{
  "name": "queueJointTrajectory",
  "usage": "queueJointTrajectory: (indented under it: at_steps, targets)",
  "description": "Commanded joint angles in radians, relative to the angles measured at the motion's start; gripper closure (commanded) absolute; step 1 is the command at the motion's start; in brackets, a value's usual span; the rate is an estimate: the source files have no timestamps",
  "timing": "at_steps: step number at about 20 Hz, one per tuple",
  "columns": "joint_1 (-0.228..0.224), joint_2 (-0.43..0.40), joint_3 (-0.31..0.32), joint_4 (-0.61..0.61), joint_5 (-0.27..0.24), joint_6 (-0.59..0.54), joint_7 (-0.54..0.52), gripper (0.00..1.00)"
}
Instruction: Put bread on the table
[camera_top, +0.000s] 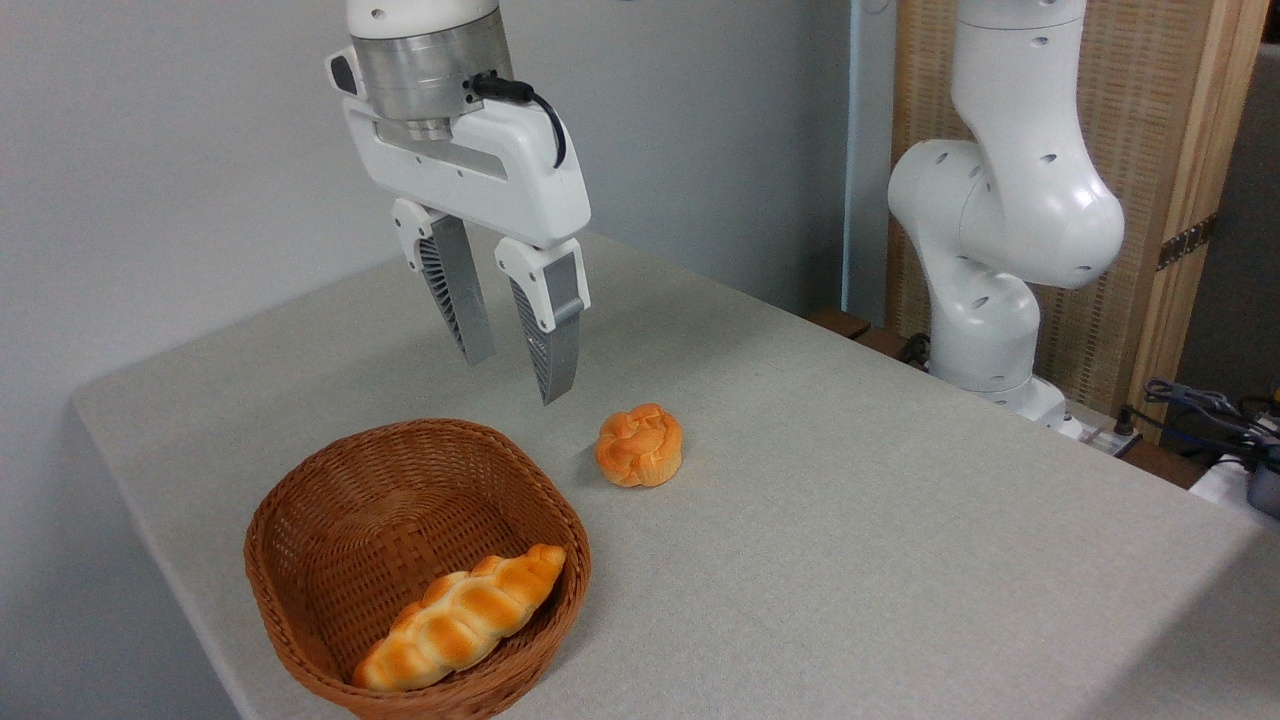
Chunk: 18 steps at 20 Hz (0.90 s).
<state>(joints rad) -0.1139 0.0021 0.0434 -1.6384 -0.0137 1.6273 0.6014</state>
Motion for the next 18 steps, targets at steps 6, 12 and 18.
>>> queueJointTrajectory:
  at_steps: [6,12,18]
  targets:
    - [-0.009,-0.011,0.021,0.006,-0.040,-0.021,0.015,0.00]
    - [-0.009,-0.024,0.021,-0.001,-0.040,-0.010,0.017,0.00]
    - [-0.015,-0.045,0.010,-0.053,-0.043,0.054,0.015,0.00]
